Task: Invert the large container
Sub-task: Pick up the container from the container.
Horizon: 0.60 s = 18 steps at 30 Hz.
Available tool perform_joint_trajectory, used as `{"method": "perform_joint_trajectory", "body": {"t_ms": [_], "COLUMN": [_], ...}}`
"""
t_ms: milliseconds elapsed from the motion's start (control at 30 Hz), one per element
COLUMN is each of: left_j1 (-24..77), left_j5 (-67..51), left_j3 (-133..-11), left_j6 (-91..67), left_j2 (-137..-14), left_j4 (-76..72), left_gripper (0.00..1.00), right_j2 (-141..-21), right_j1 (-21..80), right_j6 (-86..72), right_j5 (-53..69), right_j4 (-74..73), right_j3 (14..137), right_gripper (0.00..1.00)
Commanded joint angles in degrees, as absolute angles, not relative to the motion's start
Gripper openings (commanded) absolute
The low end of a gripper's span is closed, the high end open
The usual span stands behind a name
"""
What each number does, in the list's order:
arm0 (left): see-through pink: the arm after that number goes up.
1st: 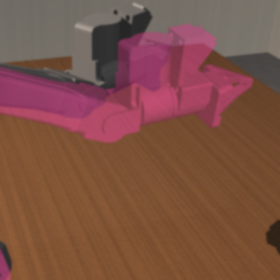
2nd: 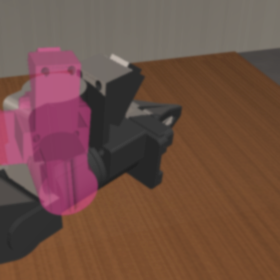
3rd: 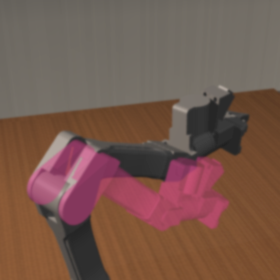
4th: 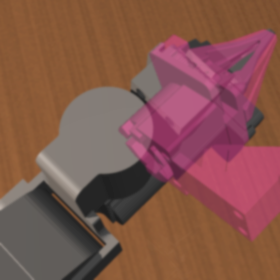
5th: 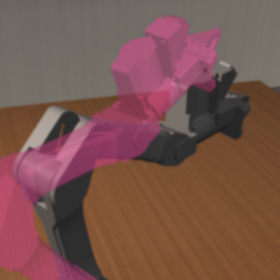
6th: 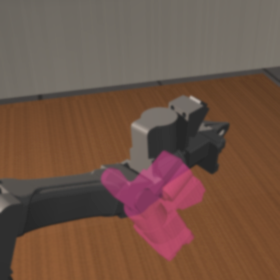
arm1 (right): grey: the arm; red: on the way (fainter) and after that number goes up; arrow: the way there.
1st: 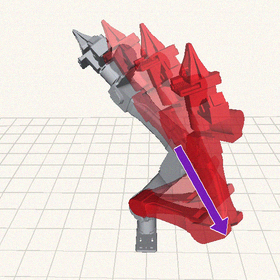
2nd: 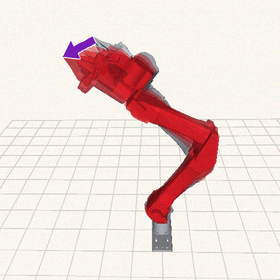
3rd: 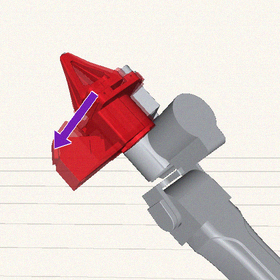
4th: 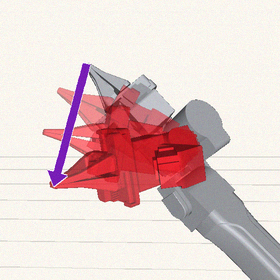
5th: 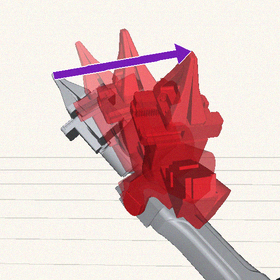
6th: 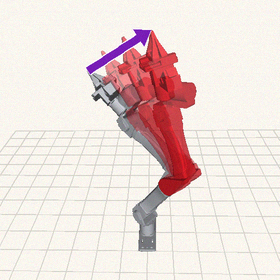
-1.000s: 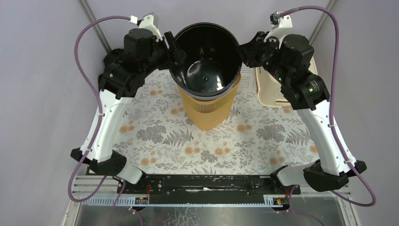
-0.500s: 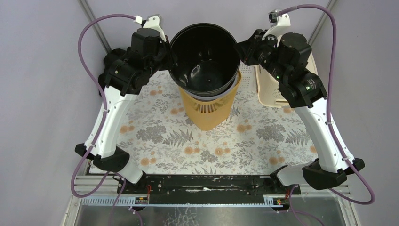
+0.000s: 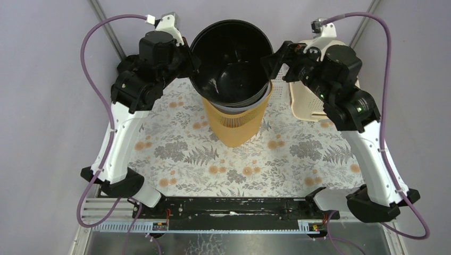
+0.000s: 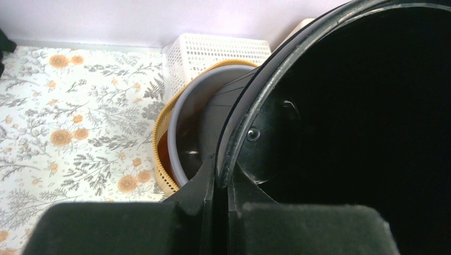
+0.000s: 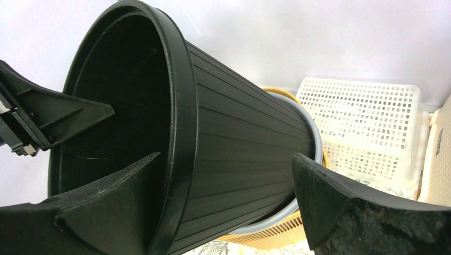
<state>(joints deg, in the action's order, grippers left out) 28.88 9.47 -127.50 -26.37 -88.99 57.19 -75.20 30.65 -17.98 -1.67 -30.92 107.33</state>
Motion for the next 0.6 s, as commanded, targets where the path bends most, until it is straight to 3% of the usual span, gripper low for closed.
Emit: {"method": "perform_joint_trajectory", "body": {"t_ms": [0,567], "left_j1": [29.2,28.5], "left_j5": [6.5,6.0], "left_j3": [-130.0,-131.4], "left_j6": [-28.0,-27.5], "left_j2": [-84.0,-75.2], "left_j4": [44.6,41.1], "left_gripper": [0.00,0.00], "right_j2": [-70.1,-61.1], "right_j1": [31.0,31.0], "right_j6": [-18.7,-21.4], "right_j5": [-4.6,-11.3], "right_j4": [-29.0,-28.9], "right_j3": [106.9,100.6], "right_gripper": [0.98,0.99]}}
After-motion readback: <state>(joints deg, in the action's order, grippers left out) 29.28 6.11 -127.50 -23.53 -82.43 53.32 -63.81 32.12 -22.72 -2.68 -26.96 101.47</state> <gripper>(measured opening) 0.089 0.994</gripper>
